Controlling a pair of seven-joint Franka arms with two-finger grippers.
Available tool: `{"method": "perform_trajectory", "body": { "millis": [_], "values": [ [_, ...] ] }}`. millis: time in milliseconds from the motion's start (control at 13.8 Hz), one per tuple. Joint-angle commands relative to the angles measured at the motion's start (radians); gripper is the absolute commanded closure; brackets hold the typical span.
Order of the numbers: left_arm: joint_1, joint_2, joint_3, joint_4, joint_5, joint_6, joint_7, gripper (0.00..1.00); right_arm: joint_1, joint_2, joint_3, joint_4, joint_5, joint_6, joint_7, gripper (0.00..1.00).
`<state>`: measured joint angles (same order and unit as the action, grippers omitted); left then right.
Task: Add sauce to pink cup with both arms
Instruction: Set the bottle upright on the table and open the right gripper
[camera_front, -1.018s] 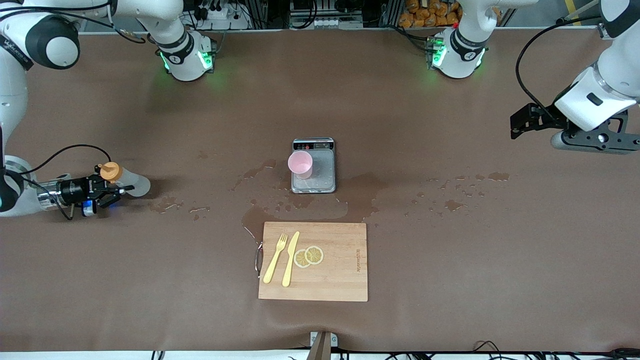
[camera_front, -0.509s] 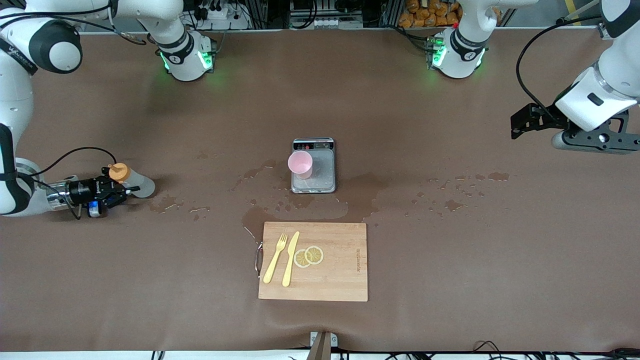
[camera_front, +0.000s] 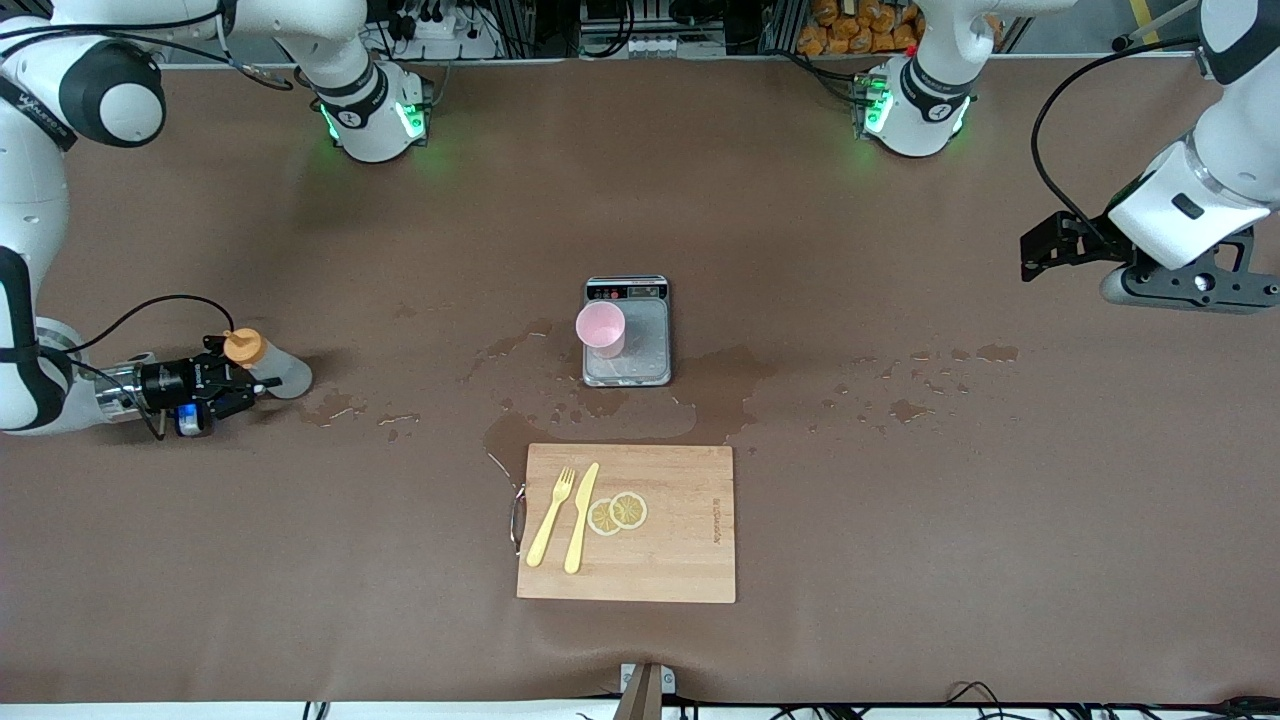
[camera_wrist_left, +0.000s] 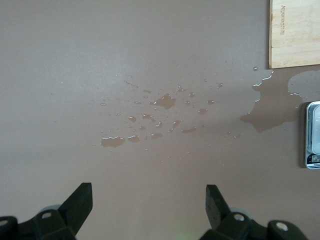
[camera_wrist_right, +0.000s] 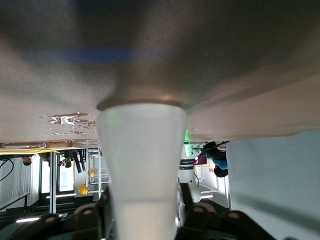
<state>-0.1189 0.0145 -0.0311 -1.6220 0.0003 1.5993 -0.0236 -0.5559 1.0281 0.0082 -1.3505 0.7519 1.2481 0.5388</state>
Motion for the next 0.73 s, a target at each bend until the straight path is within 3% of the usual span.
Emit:
{"method": "perform_trajectory", "body": {
  "millis": [0, 291, 654],
  "values": [
    [0.004, 0.01, 0.0, 0.027, -0.019, -0.012, 0.001, 0.0, -0.001, 0.001, 0.01, 0.011, -0.022, -0.001, -0.005, 0.0],
    [0.004, 0.01, 0.0, 0.027, -0.019, -0.013, 0.001, 0.0, 0.002, -0.006, 0.01, 0.024, -0.025, -0.004, 0.001, 0.0],
    [0.005, 0.01, 0.0, 0.027, -0.019, -0.013, 0.001, 0.0, 0.016, -0.071, 0.018, 0.12, -0.12, -0.045, 0.038, 0.0]
  ]
}}
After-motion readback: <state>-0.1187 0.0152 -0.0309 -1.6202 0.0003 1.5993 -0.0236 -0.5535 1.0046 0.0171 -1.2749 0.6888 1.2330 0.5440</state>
